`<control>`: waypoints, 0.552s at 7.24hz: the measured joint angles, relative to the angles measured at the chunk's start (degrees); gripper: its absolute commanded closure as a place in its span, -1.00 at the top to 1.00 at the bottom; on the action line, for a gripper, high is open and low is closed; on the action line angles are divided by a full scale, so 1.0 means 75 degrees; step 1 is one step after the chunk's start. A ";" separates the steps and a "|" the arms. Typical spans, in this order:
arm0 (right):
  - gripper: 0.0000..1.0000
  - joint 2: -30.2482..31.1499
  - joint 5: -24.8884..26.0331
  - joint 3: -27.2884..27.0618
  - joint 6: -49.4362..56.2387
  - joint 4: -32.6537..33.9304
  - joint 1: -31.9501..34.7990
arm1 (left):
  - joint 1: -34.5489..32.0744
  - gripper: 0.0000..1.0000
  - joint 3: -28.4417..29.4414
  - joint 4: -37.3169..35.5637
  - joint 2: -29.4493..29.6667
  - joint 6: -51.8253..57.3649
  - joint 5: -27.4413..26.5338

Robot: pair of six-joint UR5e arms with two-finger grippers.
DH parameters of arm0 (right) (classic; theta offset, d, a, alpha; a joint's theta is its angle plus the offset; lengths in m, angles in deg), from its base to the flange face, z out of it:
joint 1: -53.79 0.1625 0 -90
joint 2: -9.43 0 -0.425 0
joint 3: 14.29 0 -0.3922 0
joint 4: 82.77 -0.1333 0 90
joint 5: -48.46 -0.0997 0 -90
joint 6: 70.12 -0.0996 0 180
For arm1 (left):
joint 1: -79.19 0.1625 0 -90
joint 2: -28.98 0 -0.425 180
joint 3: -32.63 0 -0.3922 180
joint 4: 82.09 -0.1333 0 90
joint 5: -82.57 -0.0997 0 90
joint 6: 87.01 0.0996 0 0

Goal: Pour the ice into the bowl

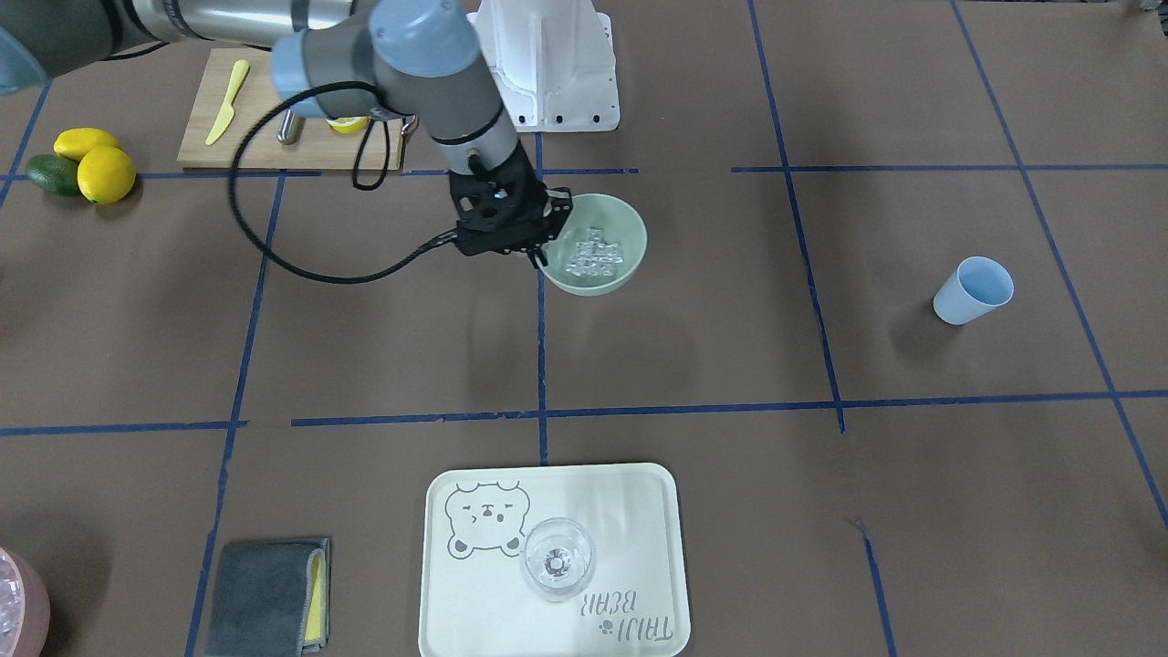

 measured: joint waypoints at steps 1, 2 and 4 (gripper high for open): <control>-1.00 0.0761 -0.0468 -0.0438 0.0714 -0.0035 0.0529 | 0.0000 1.00 0.0002 0.0000 0.0000 0.0005 0.0000; -1.00 0.1515 -0.1021 -0.0651 0.1622 -0.0073 0.1101 | 0.0001 1.00 0.0003 0.0001 0.0000 0.0008 0.0000; -1.00 0.2997 -0.1758 -0.0902 0.3548 -0.0140 0.2126 | 0.0000 1.00 0.0001 0.0001 -0.0008 0.0009 0.0000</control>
